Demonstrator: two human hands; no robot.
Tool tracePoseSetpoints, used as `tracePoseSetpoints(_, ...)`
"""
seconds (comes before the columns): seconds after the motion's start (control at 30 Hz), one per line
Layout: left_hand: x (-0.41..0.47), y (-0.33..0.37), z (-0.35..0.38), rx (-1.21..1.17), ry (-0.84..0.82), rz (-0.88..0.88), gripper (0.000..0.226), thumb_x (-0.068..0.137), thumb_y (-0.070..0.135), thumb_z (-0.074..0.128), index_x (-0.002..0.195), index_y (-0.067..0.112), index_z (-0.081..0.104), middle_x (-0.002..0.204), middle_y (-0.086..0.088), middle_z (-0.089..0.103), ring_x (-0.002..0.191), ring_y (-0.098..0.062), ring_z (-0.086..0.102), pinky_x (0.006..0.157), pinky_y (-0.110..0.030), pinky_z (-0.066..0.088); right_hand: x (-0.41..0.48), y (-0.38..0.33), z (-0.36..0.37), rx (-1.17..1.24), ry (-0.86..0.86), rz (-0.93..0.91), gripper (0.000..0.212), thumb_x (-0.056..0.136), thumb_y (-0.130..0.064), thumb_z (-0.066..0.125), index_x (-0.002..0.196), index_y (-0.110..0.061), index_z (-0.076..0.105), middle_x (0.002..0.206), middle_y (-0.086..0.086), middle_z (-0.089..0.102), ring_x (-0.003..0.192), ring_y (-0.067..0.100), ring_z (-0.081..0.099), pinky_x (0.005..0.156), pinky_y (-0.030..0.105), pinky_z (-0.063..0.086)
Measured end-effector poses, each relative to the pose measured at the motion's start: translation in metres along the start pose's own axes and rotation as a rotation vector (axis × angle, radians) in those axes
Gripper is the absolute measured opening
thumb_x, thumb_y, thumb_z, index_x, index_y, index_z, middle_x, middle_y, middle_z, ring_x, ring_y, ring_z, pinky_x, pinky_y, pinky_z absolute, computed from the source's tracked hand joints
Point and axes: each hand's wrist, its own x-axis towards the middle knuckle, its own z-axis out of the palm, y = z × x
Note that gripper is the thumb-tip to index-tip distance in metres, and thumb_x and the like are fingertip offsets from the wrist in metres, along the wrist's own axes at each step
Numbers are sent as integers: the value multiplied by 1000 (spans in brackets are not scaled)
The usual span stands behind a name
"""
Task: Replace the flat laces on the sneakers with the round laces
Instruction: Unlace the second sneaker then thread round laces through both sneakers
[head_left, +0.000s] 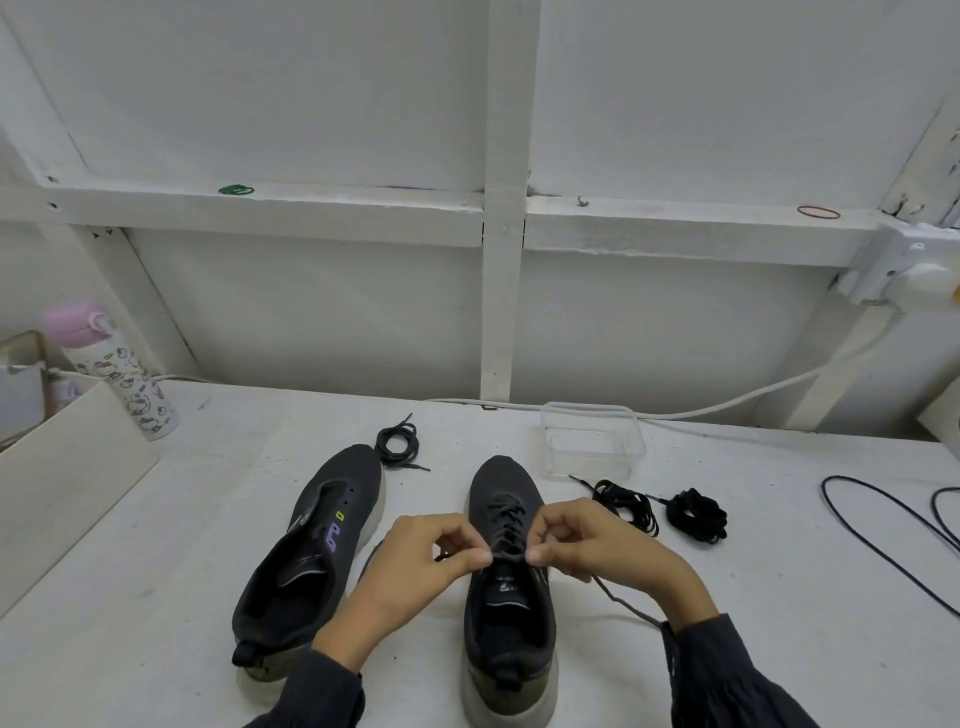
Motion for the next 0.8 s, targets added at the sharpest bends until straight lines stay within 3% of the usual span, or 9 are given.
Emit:
tracePoseSetpoints(0.27, 3, -3, -1, 80, 7, -59, 21, 81, 22, 77, 66, 33, 67, 72, 12, 70, 73, -5, 63, 74, -23, 51, -8, 7, -13, -12, -38, -7, 8, 90, -15, 64, 82, -15, 63, 62, -10, 53, 58, 8, 40, 56, 15, 34)
tracePoseSetpoints(0.43, 0, -11, -1, 16, -11, -106, 14, 82, 31, 76, 69, 32, 70, 67, 9, 70, 70, -6, 65, 79, -30, 54, -8, 10, -13, 8, -21, 39, 10, 90, -12, 68, 80, -13, 65, 57, -3, 50, 53, 9, 39, 51, 16, 31)
tracePoseSetpoints(0.57, -7, -14, -12, -239, 19, -162, 41, 67, 59, 74, 59, 19, 66, 64, -5, 68, 66, -10, 62, 79, -29, 50, -23, 15, -26, 47, -85, 105, 14, 86, -26, 71, 78, -14, 69, 56, 2, 55, 48, 12, 42, 49, 19, 33)
tracePoseSetpoints(0.7, -10, -7, -16, -618, 70, -226, 44, 71, 52, 69, 66, 9, 59, 80, -11, 68, 87, -23, 68, 95, -37, 49, -38, 16, -34, 159, -107, 31, 24, 87, -34, 68, 80, -10, 67, 64, 4, 56, 55, 15, 48, 57, 24, 37)
tracePoseSetpoints(0.8, -8, 4, -17, -817, 38, -199, 37, 83, 36, 65, 83, -1, 68, 88, -9, 70, 107, -32, 64, 101, -40, 45, -37, 12, -31, 358, -31, -119, 29, 85, -33, 71, 89, -4, 68, 71, 14, 52, 61, 21, 49, 61, 28, 42)
